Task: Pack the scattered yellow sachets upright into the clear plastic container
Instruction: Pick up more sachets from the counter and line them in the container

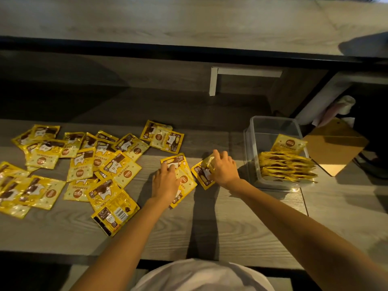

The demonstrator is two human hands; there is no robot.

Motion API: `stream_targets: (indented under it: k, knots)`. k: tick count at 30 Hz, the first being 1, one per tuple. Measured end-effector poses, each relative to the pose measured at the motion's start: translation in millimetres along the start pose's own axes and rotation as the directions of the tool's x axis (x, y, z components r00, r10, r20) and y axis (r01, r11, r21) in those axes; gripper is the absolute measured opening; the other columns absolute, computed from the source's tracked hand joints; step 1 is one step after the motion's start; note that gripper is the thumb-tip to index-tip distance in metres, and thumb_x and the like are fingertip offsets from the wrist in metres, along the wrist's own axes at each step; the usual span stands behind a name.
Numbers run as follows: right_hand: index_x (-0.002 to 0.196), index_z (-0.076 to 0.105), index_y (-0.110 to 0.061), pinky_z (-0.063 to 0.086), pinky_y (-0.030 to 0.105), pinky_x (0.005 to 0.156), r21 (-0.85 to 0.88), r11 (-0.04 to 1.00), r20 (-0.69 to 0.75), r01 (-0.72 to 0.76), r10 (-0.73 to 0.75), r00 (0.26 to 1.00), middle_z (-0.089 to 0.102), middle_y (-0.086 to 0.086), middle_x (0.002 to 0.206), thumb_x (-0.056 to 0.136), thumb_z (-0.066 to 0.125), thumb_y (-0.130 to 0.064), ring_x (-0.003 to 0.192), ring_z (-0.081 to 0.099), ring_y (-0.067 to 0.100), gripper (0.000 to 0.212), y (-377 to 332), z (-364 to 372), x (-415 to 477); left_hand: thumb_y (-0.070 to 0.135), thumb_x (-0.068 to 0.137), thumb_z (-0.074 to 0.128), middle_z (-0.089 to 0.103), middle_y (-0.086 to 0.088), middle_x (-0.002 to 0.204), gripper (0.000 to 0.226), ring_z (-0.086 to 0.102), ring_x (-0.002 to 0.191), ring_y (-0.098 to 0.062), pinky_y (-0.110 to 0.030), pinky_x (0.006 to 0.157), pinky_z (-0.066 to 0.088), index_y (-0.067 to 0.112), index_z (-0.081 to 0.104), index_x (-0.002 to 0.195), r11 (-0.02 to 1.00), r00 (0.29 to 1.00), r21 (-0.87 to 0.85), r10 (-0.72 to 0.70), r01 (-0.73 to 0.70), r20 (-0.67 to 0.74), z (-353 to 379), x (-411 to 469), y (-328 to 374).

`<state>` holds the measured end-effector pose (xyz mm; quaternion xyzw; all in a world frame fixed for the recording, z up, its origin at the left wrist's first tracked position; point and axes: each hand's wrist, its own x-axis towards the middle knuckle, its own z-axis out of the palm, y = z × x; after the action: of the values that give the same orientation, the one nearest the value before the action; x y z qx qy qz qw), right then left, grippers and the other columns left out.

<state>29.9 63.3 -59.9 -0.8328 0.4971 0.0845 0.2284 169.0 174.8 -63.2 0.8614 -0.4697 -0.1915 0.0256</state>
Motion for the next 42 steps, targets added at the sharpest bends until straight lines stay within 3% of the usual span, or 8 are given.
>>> stream_targets:
  k: [4, 9, 18, 25, 28, 31, 35, 42]
  knots:
    - [0.142, 0.019, -0.006, 0.036, 0.045, 0.106, 0.071, 0.990, -0.019, -0.122, 0.124, 0.992, 0.034, 0.018, 0.138, 0.077, 0.072, -0.036, 0.129, 0.033, 0.034, 0.090, 5, 1, -3, 0.043, 0.086, 0.058, 0.035, -0.011, 0.140, 0.062, 0.039, 0.128, -0.031, -0.042, 0.104, 0.033, 0.012, 0.036, 0.135, 0.994, 0.999, -0.102, -0.027, 0.029, 0.025, 0, -3, 3]
    - [0.125, 0.038, -0.005, 0.044, 0.044, 0.097, 0.152, 0.980, -0.050, -0.129, 0.138, 0.989, 0.053, 0.017, 0.126, 0.080, 0.070, -0.026, 0.120, 0.044, 0.034, 0.060, 6, -3, -6, 0.036, 0.076, 0.073, 0.031, -0.011, 0.144, 0.080, 0.031, 0.133, -0.031, -0.043, 0.107, 0.032, 0.014, 0.028, 0.139, 0.999, 0.991, -0.050, -0.015, 0.022, 0.131, 1, -5, 5]
    - [0.113, 0.048, -0.003, 0.055, 0.043, 0.084, 0.407, 0.913, -0.172, -0.004, 0.081, 0.982, 0.063, 0.018, 0.111, 0.087, 0.060, -0.010, 0.103, 0.061, 0.034, 0.029, 10, -30, -22, 0.021, 0.083, 0.068, 0.053, -0.019, 0.124, 0.046, 0.051, 0.114, -0.035, -0.040, 0.089, 0.044, 0.002, 0.051, 0.120, 0.905, 0.986, -0.395, -0.165, 0.156, 0.011, -18, -1, 15]
    - [0.104, 0.059, -0.007, 0.055, 0.029, 0.080, 0.522, 0.842, -0.385, 0.136, 0.090, 0.919, 0.068, 0.009, 0.109, 0.085, 0.064, -0.012, 0.103, 0.065, 0.020, 0.020, 21, -75, -32, 0.009, 0.084, 0.064, 0.064, -0.007, 0.100, 0.020, 0.061, 0.096, -0.026, -0.033, 0.074, 0.047, 0.010, 0.061, 0.104, 0.800, 0.984, -0.599, -0.079, -0.035, -0.162, -67, 3, 68]
    - [0.101, 0.064, -0.007, 0.057, 0.034, 0.081, 0.552, 0.805, -0.515, 0.219, 0.122, 0.849, 0.071, 0.008, 0.100, 0.085, 0.064, -0.015, 0.093, 0.066, 0.017, 0.017, 37, -100, -37, 0.005, 0.081, 0.065, 0.066, -0.006, 0.090, 0.012, 0.059, 0.081, -0.016, -0.023, 0.059, 0.044, 0.011, 0.066, 0.092, 0.777, 0.971, -0.616, -0.028, -0.127, -0.236, -85, 1, 96]
    - [0.104, 0.065, -0.006, 0.053, 0.032, 0.080, 0.566, 0.766, -0.602, 0.305, 0.131, 0.788, 0.070, 0.009, 0.101, 0.088, 0.060, -0.014, 0.092, 0.063, 0.016, 0.018, 63, -124, -40, 0.002, 0.081, 0.065, 0.068, -0.005, 0.088, 0.012, 0.057, 0.079, -0.010, -0.020, 0.064, 0.043, 0.009, 0.070, 0.089, 0.770, 0.947, -0.598, 0.027, -0.223, -0.319, -98, 1, 129]
    - [0.115, 0.060, -0.005, 0.048, 0.026, 0.085, 0.606, 0.736, -0.611, 0.302, 0.189, 0.769, 0.065, 0.011, 0.113, 0.093, 0.051, -0.007, 0.103, 0.058, 0.015, 0.024, 111, -149, -42, 0.000, 0.082, 0.063, 0.066, -0.004, 0.089, 0.009, 0.056, 0.078, -0.006, -0.008, 0.058, 0.042, 0.008, 0.067, 0.085, 0.720, 0.921, -0.605, 0.125, -0.341, -0.370, -104, 5, 178]
    - [0.118, 0.056, -0.003, 0.053, 0.036, 0.088, 0.610, 0.763, -0.541, 0.215, 0.203, 0.816, 0.062, 0.017, 0.117, 0.092, 0.041, 0.006, 0.110, 0.059, 0.026, 0.031, 173, -159, -33, -0.002, 0.085, 0.059, 0.067, -0.011, 0.100, 0.008, 0.062, 0.095, -0.018, -0.026, 0.073, 0.053, 0.004, 0.063, 0.088, 0.670, 0.909, -0.628, 0.194, -0.397, -0.368, -82, 15, 243]
